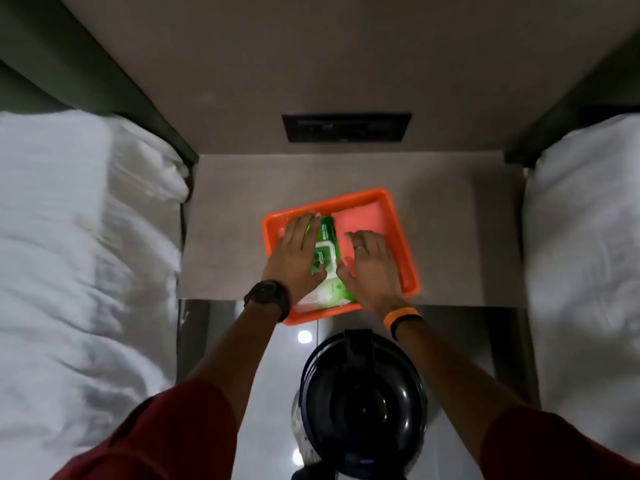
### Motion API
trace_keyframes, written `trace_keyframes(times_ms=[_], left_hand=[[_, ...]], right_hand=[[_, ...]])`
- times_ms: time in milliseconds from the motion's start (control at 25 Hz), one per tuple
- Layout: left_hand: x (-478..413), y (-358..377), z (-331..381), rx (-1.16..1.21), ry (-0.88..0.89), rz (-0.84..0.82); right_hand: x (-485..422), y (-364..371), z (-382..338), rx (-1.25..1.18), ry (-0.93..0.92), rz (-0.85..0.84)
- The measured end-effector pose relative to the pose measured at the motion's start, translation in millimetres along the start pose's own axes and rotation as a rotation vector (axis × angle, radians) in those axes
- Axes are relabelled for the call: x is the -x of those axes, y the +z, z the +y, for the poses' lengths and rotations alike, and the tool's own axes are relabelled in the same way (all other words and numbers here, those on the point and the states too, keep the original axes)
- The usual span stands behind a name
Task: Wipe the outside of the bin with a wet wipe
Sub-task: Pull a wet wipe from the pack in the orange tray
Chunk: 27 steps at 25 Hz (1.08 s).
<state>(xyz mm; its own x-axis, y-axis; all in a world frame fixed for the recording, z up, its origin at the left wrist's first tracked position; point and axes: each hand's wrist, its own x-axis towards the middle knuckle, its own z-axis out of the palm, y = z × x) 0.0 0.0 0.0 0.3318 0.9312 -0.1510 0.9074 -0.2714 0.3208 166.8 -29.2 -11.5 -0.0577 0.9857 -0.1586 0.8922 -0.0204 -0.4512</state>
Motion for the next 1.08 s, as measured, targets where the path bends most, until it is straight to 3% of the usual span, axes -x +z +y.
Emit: trace_keyframes(times_ms=[160, 400, 520, 720, 920, 1080], left_hand=[[-20.1, 46.4, -29.3, 0.084, -0.024, -0.266], [-29.5, 75.1, -44.9, 0.050, 0.037, -0.212], [-31.7, 76.3, -50.5, 0.102, 0.039, -0.262], [-32.2, 75.2, -49.7, 0.275, 0.001, -0.218], [-28.4, 67.8, -52.6, 0.517, -0.065, -0.144], [-28.7, 64.0, -56.7, 0.543, -0.045, -0.206]], right_hand=[[-11.4, 57.6, 4.4, -0.235, 0.273, -0.122], [-18.3, 86.8, -5.7, -0.353, 0.488, -0.003], [-10.7, 82.3, -11.8, -0.376, 0.473, 0.015], [1.7, 83.7, -37.5, -0.273, 0.220, 0.001], [-9.8, 85.8, -24.3, -0.358, 0.417, 0.103], [-23.5, 89.3, -16.6, -0.200, 0.326, -0.035]])
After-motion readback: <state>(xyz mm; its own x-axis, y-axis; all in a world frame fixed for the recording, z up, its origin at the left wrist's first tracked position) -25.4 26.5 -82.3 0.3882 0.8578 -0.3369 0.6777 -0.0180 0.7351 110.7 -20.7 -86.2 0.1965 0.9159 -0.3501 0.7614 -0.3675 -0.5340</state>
